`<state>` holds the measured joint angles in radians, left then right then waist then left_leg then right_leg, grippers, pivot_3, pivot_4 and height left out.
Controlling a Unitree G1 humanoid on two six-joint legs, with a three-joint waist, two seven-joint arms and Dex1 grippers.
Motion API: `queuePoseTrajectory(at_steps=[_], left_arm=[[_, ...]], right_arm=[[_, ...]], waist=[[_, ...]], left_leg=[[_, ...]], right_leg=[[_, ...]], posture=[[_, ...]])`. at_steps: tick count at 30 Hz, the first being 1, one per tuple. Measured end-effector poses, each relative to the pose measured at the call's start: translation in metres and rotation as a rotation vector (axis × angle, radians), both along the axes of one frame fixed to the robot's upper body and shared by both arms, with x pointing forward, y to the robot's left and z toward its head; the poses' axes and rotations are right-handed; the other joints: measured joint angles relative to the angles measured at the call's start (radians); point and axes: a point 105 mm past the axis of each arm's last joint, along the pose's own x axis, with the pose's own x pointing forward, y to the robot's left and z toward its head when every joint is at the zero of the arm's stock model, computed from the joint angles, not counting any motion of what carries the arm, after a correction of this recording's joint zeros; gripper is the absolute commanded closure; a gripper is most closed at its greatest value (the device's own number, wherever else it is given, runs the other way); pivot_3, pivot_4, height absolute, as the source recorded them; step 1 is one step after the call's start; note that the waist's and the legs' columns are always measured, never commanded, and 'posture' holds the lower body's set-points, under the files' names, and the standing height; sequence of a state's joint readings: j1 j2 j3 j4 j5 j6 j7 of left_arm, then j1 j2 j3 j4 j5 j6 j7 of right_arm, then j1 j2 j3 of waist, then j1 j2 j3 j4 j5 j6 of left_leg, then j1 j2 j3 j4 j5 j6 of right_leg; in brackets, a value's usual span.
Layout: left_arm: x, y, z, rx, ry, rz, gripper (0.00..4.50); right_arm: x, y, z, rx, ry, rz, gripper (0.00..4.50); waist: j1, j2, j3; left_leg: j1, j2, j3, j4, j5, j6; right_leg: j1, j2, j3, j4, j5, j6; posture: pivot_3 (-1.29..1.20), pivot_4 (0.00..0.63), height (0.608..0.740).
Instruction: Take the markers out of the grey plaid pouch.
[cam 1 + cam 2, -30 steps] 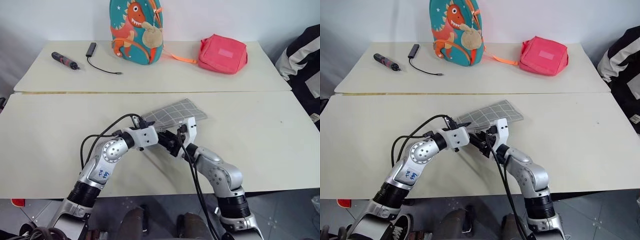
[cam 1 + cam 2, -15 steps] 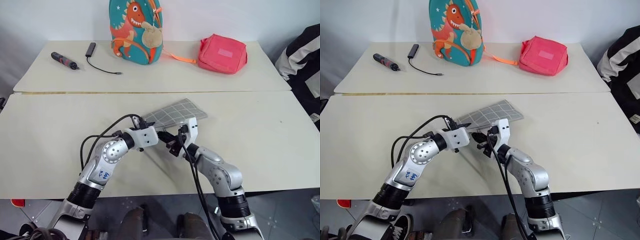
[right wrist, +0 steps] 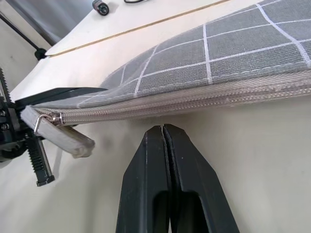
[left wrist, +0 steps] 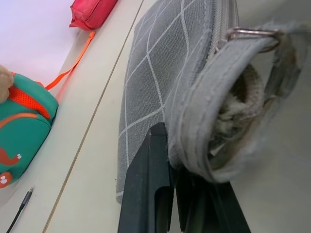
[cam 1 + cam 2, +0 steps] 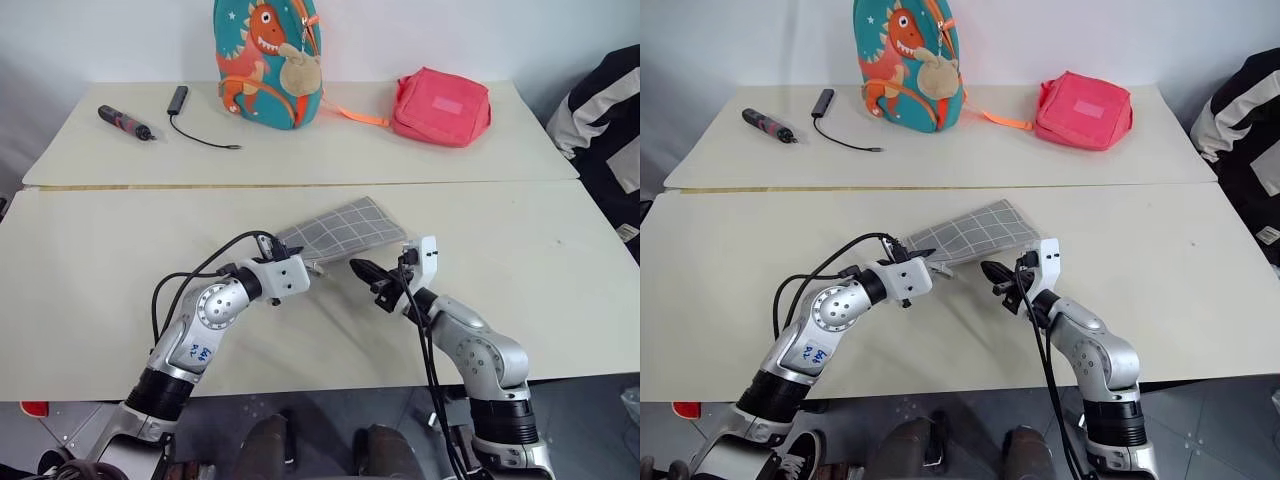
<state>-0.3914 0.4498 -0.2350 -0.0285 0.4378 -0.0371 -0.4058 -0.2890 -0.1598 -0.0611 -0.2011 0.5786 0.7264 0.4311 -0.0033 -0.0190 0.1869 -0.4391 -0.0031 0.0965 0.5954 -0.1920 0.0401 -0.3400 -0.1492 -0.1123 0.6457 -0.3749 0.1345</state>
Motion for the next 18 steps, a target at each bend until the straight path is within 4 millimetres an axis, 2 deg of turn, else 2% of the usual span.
queuePoseTrajectory(at_steps=[3, 5, 6, 8, 12, 15, 18], left_arm=[[0.0, 0.003, 0.002, 0.003, -0.007, 0.004, 4.5], [0.002, 0.007, 0.003, 0.0, -0.01, 0.015, 4.5], [0.002, 0.008, 0.003, 0.0, -0.01, 0.018, 4.5], [0.002, 0.006, 0.003, -0.005, -0.008, 0.016, 4.5], [0.002, 0.003, 0.002, -0.014, -0.003, 0.011, 4.5], [0.001, 0.002, 0.001, -0.008, -0.003, 0.01, 4.5], [0.001, 0.0, -0.001, -0.007, 0.001, 0.004, 4.5]], right_arm=[[-0.001, -0.002, -0.001, -0.03, -0.007, 0.01, 4.46], [-0.008, 0.003, -0.001, -0.08, -0.028, 0.077, 4.46], [-0.014, 0.009, -0.001, -0.077, -0.037, 0.112, 4.3], [-0.022, 0.019, 0.0, -0.07, -0.048, 0.171, 3.91], [-0.024, 0.03, 0.018, -0.076, -0.163, 0.211, 2.55], [-0.024, 0.032, 0.037, -0.164, -0.311, 0.242, 1.55], [-0.026, 0.038, 0.04, -0.216, -0.379, 0.268, 1.55]], waist=[[0.0, 0.0, 0.0], [0.001, 0.0, 0.0], [0.001, 0.0, 0.0], [0.001, 0.0, 0.0], [0.002, 0.0, 0.0], [0.003, 0.0, 0.0], [0.003, 0.0, 0.0]], left_leg=[[0.0, 0.0, 0.0, 0.0, 0.0, 0.0], [0.0, 0.0, 0.0, 0.0, 0.0, 0.0], [0.0, 0.0, 0.0, 0.0, 0.0, 0.0], [0.0, 0.0, 0.0, 0.0, 0.0, 0.0], [0.0, 0.0, 0.0, 0.0, 0.0, 0.0], [0.0, 0.0, 0.0, 0.001, 0.0, 0.0], [0.0, 0.0, 0.0, 0.0, 0.0, 0.0]], right_leg=[[0.0, 0.0, 0.0, 0.0, 0.0, 0.0], [0.0, 0.0, 0.0, -0.001, 0.0, 0.0], [0.0, 0.0, 0.0, -0.001, 0.0, 0.0], [0.0, 0.0, 0.0, -0.001, 0.0, 0.0], [0.0, 0.0, 0.0, -0.001, 0.0, 0.0], [0.0, 0.0, 0.0, -0.001, 0.0, 0.0], [0.0, 0.0, 0.0, -0.001, 0.0, 0.0]], posture=[[0.0, 0.15, 0.74], [0.0, 0.15, 0.74], [0.0, 0.15, 0.74], [0.0, 0.15, 0.74], [0.0, 0.15, 0.74], [0.0, 0.15, 0.74], [0.0, 0.15, 0.74]])
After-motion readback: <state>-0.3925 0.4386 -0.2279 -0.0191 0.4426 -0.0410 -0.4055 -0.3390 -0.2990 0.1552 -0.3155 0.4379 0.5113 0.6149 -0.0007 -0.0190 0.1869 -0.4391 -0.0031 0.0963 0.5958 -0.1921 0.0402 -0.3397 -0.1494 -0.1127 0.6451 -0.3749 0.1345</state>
